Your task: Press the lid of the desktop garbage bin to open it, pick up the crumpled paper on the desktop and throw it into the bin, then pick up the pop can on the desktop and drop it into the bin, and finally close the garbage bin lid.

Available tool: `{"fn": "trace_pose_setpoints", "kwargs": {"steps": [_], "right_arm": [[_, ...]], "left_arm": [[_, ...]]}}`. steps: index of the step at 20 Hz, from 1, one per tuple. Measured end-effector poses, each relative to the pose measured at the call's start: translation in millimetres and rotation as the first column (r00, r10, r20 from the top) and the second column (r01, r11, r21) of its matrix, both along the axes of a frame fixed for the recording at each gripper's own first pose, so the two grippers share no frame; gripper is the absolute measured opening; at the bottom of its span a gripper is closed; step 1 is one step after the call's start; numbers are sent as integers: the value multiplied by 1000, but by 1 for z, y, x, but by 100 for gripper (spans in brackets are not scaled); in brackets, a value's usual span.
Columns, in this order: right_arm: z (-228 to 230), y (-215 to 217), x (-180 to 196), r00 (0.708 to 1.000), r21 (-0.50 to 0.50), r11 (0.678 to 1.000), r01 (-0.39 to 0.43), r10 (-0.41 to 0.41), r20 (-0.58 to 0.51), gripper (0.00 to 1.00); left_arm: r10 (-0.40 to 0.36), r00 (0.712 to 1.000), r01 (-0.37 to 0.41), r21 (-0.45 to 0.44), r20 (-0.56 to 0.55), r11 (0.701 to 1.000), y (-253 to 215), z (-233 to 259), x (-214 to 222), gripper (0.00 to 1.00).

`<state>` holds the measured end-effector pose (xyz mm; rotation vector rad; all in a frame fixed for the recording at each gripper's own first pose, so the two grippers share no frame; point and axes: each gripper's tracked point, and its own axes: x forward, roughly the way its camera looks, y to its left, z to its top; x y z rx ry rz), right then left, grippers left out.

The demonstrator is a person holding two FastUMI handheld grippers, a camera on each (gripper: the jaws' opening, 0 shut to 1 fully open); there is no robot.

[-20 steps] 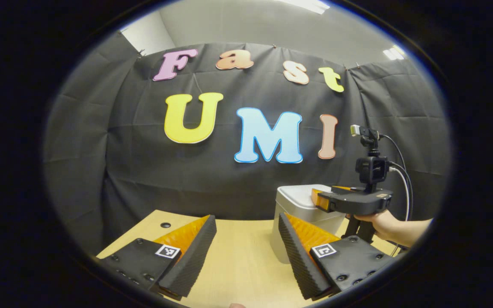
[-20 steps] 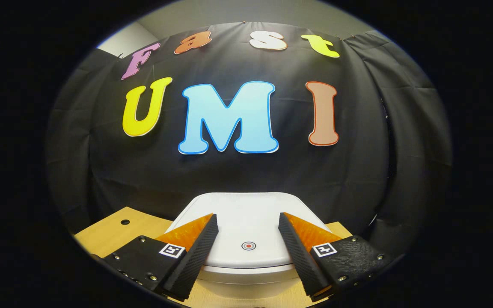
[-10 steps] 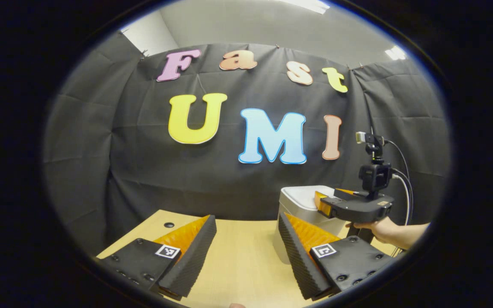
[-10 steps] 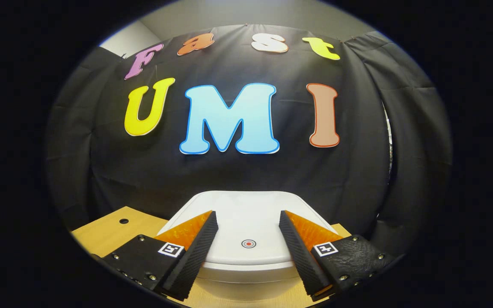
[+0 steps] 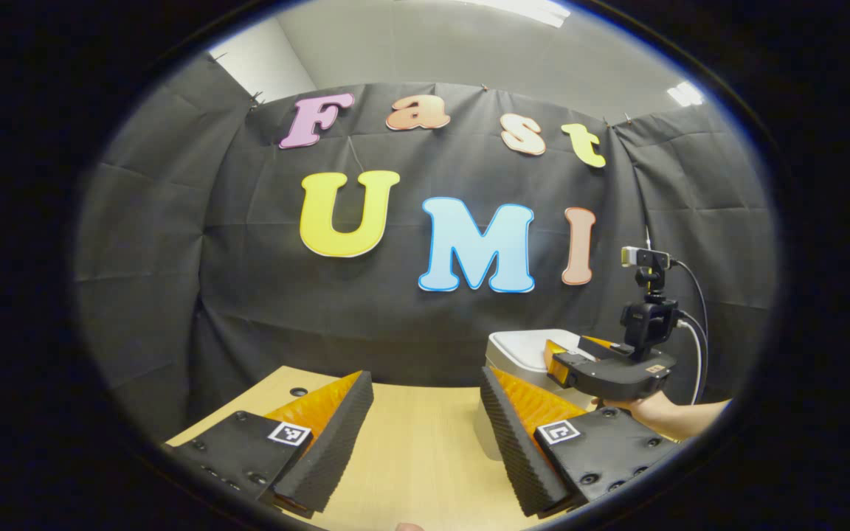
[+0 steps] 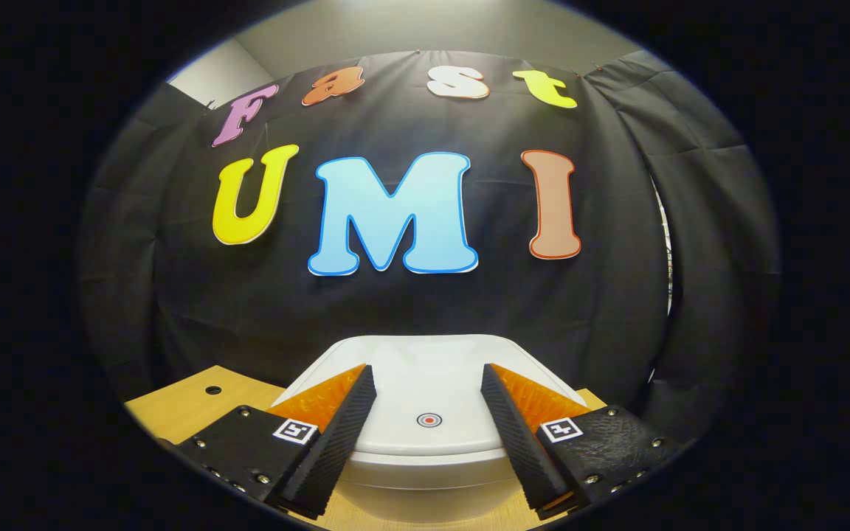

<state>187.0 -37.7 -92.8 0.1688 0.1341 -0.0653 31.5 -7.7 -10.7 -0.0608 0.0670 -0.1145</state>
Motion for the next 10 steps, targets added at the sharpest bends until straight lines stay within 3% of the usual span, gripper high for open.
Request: {"fn": "trace_pose_setpoints", "kwargs": {"steps": [4, 10], "right_arm": [[4, -1, -8, 1000, -27, 1000, 4, -4, -3, 94], [12, 3, -56, 999, -91, 995, -43, 43, -4, 94]], "left_arm": [[38, 999, -39, 13, 9, 999, 5, 5, -13, 94], [113, 993, -114, 52, 13, 992, 13, 1, -36, 94]]}}
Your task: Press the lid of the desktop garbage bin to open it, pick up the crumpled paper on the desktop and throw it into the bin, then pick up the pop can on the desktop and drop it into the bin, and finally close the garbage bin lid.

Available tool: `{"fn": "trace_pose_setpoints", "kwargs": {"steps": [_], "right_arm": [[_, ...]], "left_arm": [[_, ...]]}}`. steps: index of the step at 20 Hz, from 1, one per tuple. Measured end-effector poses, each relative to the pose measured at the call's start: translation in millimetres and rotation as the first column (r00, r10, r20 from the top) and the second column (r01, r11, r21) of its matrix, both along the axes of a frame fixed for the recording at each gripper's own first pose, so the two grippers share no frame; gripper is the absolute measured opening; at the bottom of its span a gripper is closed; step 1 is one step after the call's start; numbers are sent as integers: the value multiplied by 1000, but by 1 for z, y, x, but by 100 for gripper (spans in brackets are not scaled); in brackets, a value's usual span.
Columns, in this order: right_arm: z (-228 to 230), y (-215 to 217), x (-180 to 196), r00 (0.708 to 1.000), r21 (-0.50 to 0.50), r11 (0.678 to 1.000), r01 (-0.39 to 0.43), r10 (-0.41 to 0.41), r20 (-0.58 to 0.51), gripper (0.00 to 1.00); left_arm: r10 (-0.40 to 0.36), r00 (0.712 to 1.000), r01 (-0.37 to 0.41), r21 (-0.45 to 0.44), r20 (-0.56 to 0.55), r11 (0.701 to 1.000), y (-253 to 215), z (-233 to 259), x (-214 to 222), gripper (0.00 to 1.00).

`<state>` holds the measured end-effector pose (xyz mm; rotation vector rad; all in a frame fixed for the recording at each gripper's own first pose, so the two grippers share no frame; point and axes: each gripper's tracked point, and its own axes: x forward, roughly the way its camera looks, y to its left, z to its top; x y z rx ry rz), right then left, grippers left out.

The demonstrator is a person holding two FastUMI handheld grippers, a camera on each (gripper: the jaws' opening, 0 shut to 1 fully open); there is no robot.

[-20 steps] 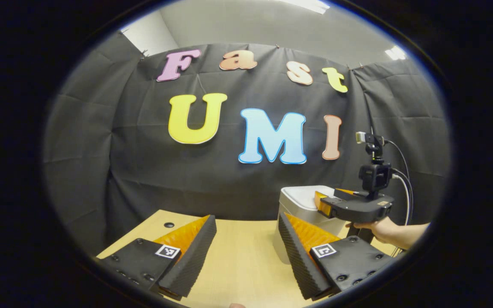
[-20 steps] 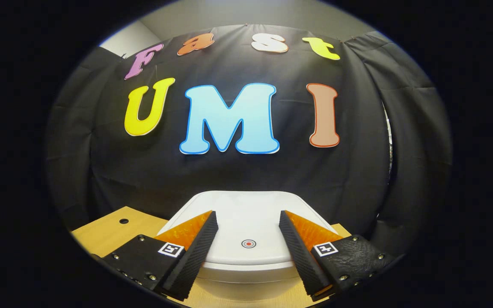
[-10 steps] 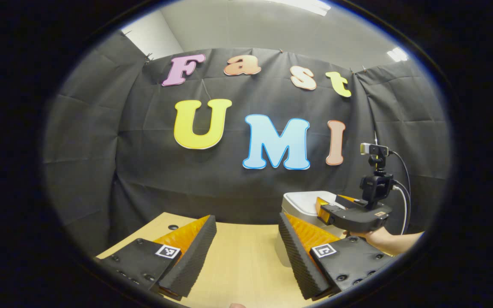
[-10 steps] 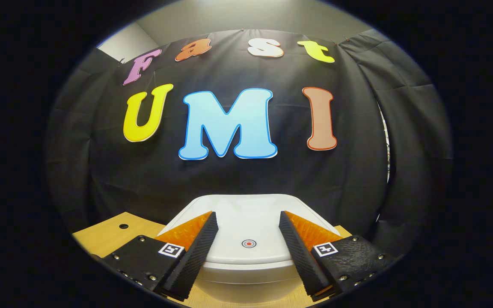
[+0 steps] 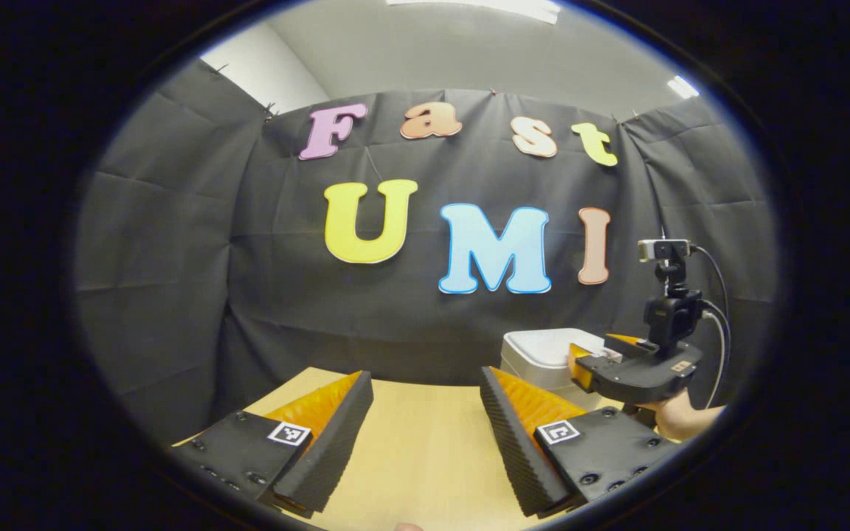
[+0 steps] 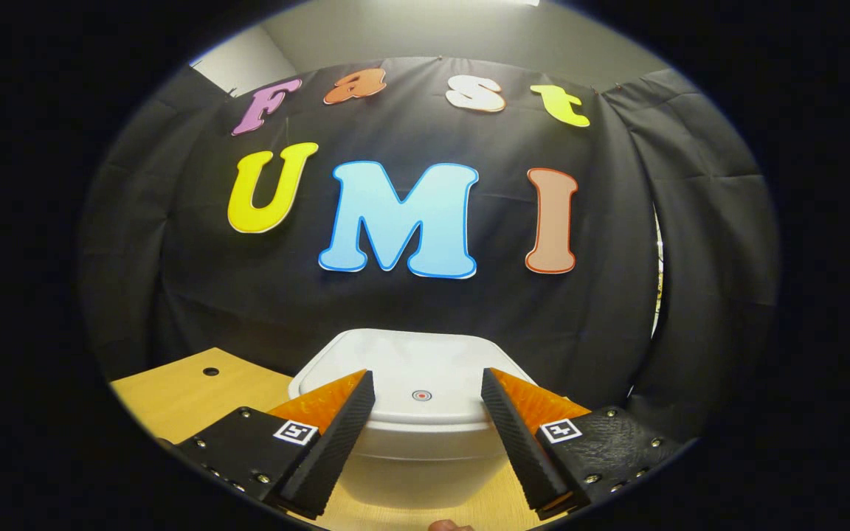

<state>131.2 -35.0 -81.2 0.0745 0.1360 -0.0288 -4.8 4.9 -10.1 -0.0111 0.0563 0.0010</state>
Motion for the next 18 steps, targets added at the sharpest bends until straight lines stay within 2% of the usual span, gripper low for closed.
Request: {"fn": "trace_pose_setpoints", "kwargs": {"steps": [4, 12, 18], "right_arm": [[5, 11, -42, 998, 27, 998, -59, 59, -7, 94], [53, 20, -106, 993, -13, 997, -78, 79, 84, 94], [73, 46, -140, 990, 19, 996, -82, 79, 117, 94]], "left_arm": [[9, 1000, -9, 19, -6, 1000, -4, -12, -10, 94], [-27, 1000, 27, -29, 7, 999, -15, -18, -5, 95], [-39, 999, 39, 15, 26, 999, -1, -15, -3, 94]]}}
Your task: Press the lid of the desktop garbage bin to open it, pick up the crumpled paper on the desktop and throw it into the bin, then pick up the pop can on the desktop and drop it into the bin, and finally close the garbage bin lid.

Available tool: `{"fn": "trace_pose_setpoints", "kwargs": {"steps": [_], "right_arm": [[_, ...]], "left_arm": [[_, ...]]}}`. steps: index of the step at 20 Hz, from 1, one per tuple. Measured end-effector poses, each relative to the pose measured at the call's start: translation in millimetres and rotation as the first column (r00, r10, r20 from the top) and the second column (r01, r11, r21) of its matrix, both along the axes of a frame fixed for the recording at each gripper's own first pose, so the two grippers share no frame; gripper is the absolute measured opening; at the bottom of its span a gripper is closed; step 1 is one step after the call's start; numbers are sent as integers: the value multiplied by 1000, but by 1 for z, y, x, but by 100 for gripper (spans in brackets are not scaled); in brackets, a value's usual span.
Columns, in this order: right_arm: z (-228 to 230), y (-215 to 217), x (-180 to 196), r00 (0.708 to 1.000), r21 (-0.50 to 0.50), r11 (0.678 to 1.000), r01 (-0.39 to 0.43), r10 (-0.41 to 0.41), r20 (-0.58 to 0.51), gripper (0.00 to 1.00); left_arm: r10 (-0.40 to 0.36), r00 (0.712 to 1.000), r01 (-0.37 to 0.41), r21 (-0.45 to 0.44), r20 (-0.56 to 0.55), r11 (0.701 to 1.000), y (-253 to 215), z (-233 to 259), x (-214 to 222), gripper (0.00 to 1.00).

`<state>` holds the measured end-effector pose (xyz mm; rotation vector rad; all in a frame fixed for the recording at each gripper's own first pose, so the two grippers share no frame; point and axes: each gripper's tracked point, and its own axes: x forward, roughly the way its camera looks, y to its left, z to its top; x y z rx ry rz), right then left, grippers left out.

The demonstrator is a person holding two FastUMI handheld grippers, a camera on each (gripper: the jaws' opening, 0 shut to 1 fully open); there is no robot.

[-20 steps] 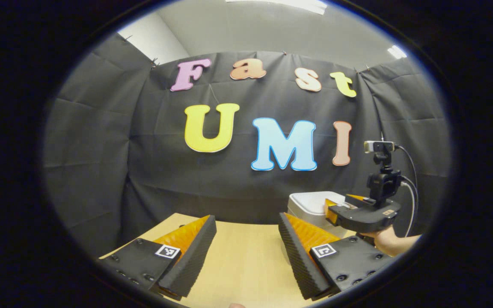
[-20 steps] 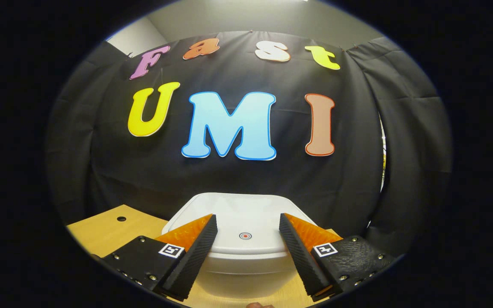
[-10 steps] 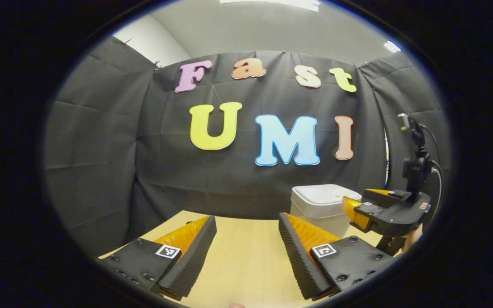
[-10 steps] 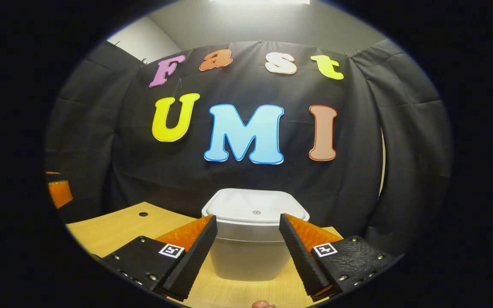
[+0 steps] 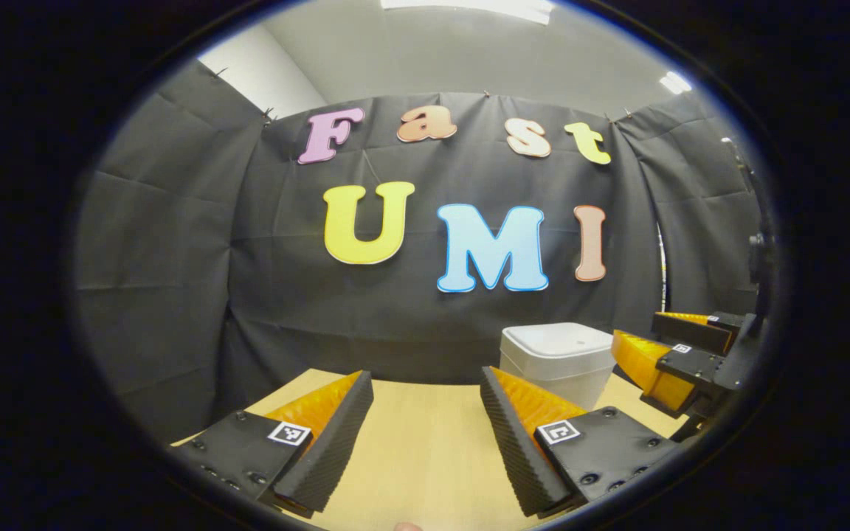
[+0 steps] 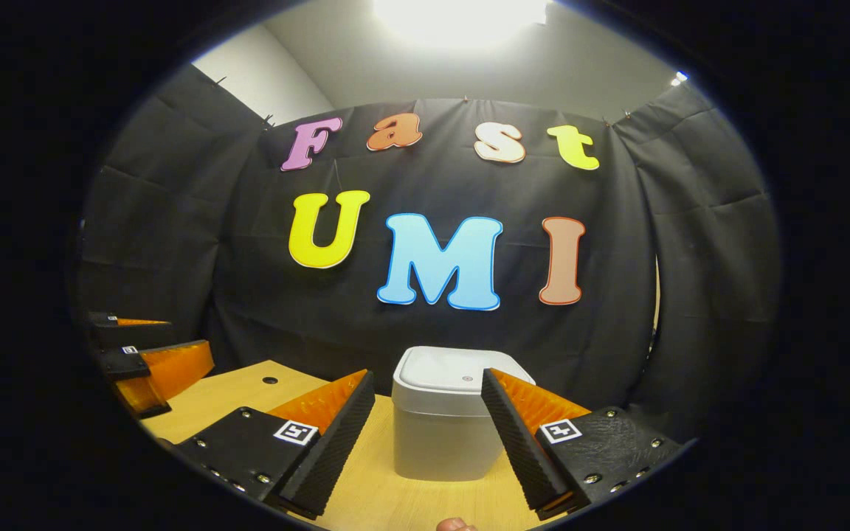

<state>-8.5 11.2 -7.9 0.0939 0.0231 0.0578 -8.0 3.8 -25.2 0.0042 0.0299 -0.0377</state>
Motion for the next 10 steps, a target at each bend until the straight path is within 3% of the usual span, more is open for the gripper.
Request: {"fn": "trace_pose_setpoints", "kwargs": {"steps": [3, 10], "right_arm": [[1, 9, -16, 1000, 34, 999, -3, 3, -19, 94], [-7, -5, -34, 996, -32, 998, 61, -63, -62, 93]], "left_arm": [[-23, 1000, 23, 5, -4, 1000, 0, -4, 2, 94], [-70, 997, 71, -12, 29, 997, -5, -2, 12, 95]]}}
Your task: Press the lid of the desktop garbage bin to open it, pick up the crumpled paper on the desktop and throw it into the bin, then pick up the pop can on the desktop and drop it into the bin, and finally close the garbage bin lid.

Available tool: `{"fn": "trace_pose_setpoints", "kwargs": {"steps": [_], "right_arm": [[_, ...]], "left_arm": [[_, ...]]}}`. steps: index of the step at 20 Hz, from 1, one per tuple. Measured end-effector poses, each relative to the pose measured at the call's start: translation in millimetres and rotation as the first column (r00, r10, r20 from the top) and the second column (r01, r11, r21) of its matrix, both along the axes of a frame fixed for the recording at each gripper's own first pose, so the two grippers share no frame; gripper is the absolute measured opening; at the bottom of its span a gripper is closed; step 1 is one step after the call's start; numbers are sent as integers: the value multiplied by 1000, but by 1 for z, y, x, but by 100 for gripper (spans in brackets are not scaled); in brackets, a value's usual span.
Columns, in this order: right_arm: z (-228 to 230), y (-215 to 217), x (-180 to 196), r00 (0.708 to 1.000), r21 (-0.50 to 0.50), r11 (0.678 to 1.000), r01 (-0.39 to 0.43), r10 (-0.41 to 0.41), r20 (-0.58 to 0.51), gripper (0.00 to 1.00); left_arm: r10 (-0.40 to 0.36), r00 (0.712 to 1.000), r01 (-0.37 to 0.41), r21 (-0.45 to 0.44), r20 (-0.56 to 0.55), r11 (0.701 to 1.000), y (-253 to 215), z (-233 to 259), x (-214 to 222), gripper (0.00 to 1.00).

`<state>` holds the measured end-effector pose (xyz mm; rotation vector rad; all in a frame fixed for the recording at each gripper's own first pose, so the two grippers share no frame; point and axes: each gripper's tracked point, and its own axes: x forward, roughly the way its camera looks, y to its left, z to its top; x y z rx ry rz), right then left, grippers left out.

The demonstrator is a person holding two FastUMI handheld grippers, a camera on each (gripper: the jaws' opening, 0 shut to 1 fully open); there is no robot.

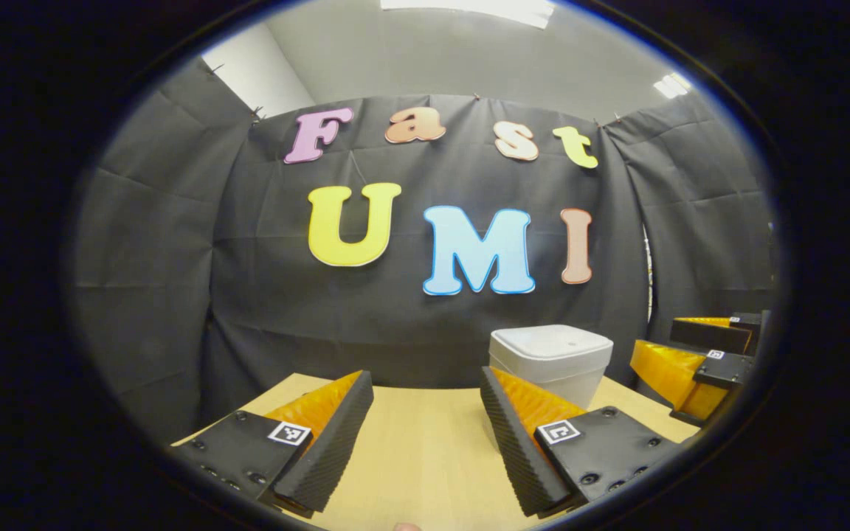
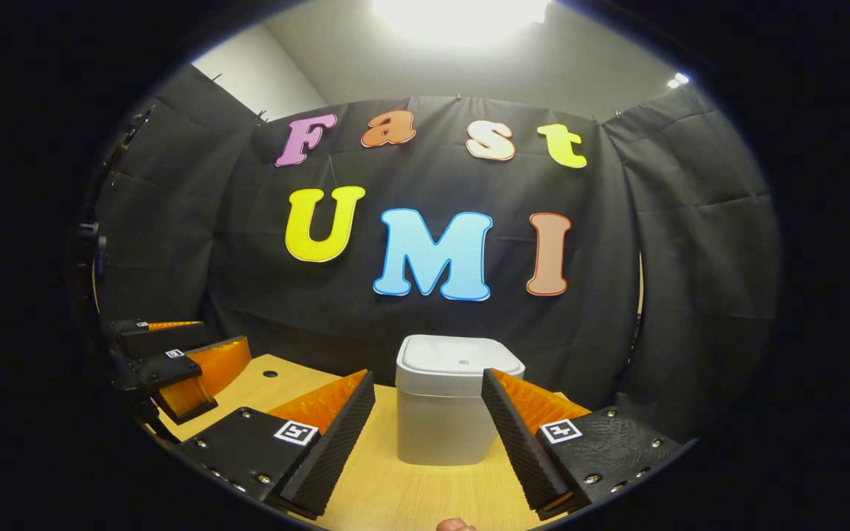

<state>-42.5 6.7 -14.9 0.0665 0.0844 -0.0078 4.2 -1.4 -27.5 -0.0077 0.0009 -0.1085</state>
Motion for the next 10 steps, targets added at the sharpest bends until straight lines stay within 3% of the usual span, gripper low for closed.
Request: {"fn": "trace_pose_setpoints", "kwargs": {"steps": [10], "right_arm": [[-9, 18, -16, 999, -33, 999, 22, -23, -32, 94]], "left_arm": [[-11, 1000, 11, 4, 7, 1000, 23, -13, -5, 96]]}}
